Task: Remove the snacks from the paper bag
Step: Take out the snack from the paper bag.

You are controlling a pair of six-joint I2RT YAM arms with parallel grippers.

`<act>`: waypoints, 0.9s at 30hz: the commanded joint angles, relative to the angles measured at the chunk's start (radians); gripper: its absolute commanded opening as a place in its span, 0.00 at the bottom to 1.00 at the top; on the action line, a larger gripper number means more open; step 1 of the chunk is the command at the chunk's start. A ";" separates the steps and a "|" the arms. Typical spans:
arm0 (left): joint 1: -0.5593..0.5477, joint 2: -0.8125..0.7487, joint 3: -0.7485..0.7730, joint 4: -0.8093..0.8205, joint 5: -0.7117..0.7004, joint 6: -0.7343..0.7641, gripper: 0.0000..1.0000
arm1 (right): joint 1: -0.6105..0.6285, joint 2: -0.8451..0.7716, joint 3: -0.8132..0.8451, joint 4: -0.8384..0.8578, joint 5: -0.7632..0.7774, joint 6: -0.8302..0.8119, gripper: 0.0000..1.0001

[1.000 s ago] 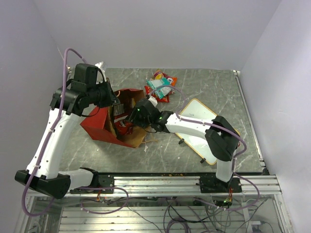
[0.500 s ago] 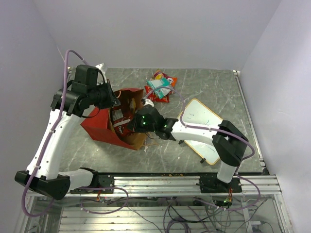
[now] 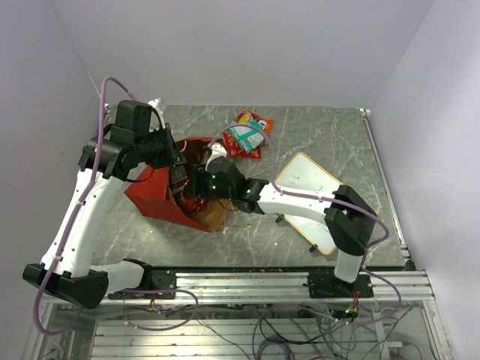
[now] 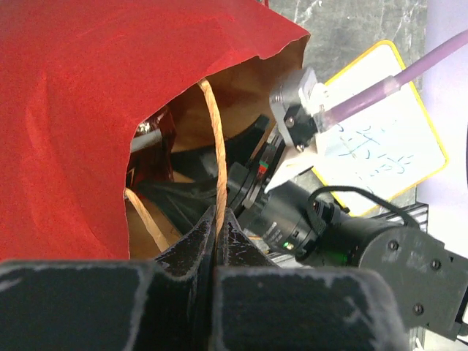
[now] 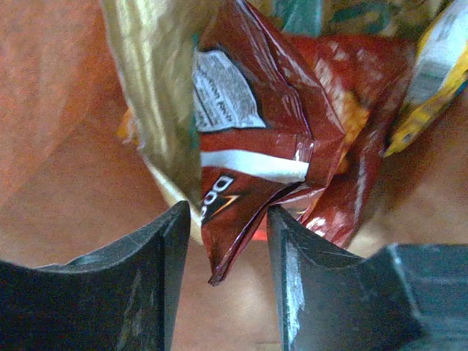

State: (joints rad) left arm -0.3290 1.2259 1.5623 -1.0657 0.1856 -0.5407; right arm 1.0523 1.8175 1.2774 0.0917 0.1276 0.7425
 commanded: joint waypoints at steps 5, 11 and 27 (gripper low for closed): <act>0.001 -0.011 0.027 -0.029 -0.002 0.020 0.07 | -0.055 0.081 0.092 0.014 -0.022 -0.152 0.63; 0.001 -0.003 0.033 -0.033 -0.001 0.021 0.07 | -0.062 0.142 0.166 -0.086 0.024 -0.121 0.72; 0.001 0.004 0.032 -0.008 -0.005 0.000 0.07 | -0.034 -0.036 -0.108 -0.066 -0.100 0.011 0.09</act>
State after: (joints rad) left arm -0.3290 1.2259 1.5627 -1.0824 0.1837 -0.5323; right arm 0.9817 1.8530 1.2491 -0.0044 0.0917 0.7181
